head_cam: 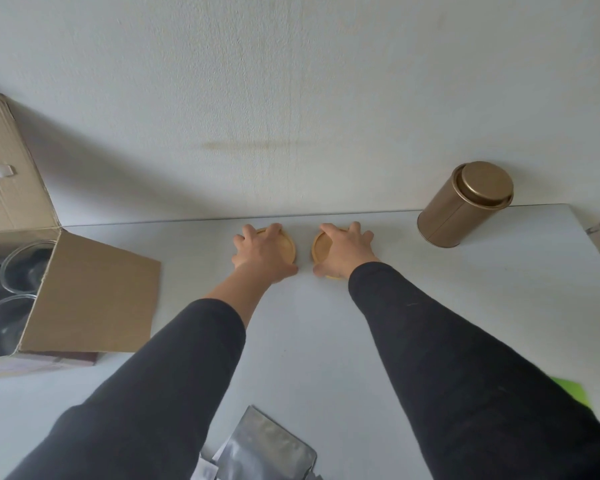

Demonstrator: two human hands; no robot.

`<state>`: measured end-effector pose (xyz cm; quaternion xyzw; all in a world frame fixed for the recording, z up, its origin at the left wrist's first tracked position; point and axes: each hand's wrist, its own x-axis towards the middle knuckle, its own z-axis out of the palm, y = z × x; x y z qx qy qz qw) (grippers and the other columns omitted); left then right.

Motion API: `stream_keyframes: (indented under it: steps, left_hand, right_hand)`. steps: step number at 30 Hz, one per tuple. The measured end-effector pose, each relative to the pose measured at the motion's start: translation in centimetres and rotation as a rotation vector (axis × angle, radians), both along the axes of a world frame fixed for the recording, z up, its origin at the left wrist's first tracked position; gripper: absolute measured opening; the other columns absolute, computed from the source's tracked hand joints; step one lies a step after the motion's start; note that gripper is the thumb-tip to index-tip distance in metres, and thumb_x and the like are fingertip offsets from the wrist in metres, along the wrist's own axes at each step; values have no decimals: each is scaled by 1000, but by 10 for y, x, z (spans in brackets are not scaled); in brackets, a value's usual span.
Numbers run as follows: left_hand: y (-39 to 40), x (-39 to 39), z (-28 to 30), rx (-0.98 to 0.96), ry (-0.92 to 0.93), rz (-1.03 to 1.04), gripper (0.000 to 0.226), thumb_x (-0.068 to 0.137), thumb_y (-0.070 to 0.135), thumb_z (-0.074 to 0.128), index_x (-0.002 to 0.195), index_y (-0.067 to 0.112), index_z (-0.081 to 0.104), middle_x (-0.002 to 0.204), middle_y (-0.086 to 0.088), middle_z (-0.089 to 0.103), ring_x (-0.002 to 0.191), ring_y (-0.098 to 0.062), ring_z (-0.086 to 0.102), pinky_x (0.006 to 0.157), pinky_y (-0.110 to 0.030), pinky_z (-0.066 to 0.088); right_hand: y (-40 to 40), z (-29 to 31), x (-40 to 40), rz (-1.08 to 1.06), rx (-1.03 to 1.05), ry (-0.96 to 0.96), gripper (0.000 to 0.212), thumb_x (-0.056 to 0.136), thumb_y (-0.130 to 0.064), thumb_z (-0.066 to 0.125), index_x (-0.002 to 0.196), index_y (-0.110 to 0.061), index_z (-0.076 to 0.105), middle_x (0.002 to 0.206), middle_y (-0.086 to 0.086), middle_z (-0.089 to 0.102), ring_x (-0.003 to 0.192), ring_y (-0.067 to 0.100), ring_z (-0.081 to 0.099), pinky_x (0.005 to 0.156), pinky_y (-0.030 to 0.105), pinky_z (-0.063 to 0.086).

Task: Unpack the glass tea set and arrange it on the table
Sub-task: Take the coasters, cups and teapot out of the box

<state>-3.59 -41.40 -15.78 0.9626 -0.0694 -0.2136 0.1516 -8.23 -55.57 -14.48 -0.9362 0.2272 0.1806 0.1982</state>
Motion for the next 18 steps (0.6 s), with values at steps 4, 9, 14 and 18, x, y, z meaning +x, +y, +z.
stream_keyframes:
  steps: [4,9,14,18]
  left_hand:
    - [-2,6,0,-14,-11,-7,82,72,42,71,141,37,26,136,-9,25,127,-31,25,94,-43,45]
    - [-5,12,-3,-16,-21,-13,84,73,43,71,143,37,25,138,-9,25,128,-32,25,97,-43,44]
    - [-3,10,-3,-22,-20,-29,96,71,45,74,146,41,14,142,-10,21,131,-32,22,101,-44,41]
    - [8,0,2,-19,-9,-64,115,65,52,78,147,45,-1,153,-9,5,143,-31,1,107,-50,30]
  right_hand:
    - [-1,-1,8,11,-1,-7,75,70,-29,71,135,-38,34,129,9,26,120,33,26,75,35,42]
    - [-1,-2,17,13,-12,-2,76,69,-33,72,135,-38,34,130,9,25,121,33,25,77,36,43]
    - [0,-5,15,11,-44,5,80,69,-37,71,136,-39,28,131,9,25,124,33,24,87,44,47]
    - [2,-2,5,37,-100,9,100,65,-46,72,144,-41,12,141,10,21,130,33,22,97,50,37]
